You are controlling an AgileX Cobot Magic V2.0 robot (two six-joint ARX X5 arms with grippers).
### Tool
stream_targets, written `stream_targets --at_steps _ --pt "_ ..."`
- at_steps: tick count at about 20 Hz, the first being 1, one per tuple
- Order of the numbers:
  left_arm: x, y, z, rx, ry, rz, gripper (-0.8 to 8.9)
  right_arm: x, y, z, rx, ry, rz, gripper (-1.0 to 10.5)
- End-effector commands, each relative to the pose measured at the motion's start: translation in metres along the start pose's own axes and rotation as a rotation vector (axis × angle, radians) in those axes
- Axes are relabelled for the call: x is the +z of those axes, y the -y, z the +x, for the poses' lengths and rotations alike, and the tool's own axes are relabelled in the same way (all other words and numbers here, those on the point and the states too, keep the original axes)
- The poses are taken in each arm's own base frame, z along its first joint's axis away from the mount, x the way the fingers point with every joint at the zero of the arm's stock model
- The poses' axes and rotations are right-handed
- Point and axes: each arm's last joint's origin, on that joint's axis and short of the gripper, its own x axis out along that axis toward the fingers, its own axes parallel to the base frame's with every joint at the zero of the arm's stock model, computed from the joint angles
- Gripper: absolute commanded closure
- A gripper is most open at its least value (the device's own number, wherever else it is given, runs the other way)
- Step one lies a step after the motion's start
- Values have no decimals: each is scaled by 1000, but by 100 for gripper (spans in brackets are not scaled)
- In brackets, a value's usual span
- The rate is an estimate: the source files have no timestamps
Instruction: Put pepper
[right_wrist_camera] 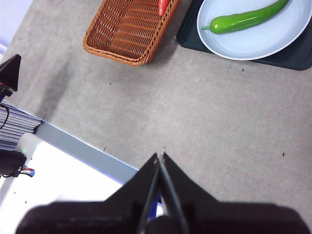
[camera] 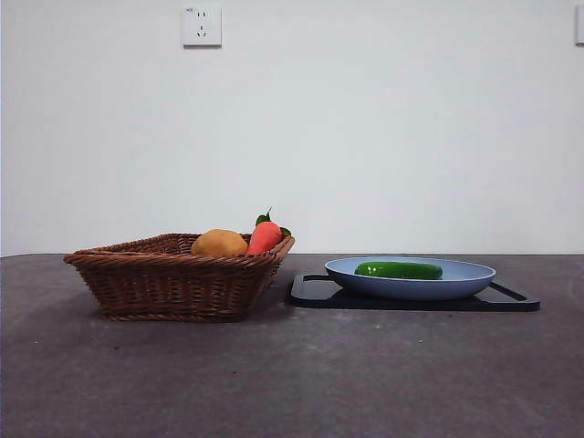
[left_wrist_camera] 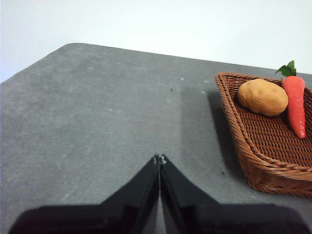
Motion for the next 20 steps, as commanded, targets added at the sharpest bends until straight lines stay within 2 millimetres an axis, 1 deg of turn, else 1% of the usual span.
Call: stream_targets --at_steps 1,3,4,6,8,10,12,15,20 --pt "-2 0 1 1 4 -10 805 1 -2 -3 1 -2 7 936" --pt "-2 0 1 1 4 -10 805 2 -1 -3 -5 8 -28 936" --pt "-2 0 1 1 4 -10 805 3 -2 -6 -15 47 -53 936" --pt "-2 0 1 0 4 -10 805 3 -4 -18 -50 212 -110 936" --pt "-2 0 1 1 4 -10 805 -5 -7 -28 -82 391 -179 936" --pt "-2 0 1 0 4 -10 805 -18 -4 -25 -115 507 -210 936" --pt "-2 0 1 1 4 -10 805 -34 6 -8 -143 594 -248 936" --pt "-2 0 1 1 4 -10 805 -60 26 26 -192 696 -263 936" --pt "-2 0 1 1 4 -10 805 -85 47 64 -185 800 -241 936"
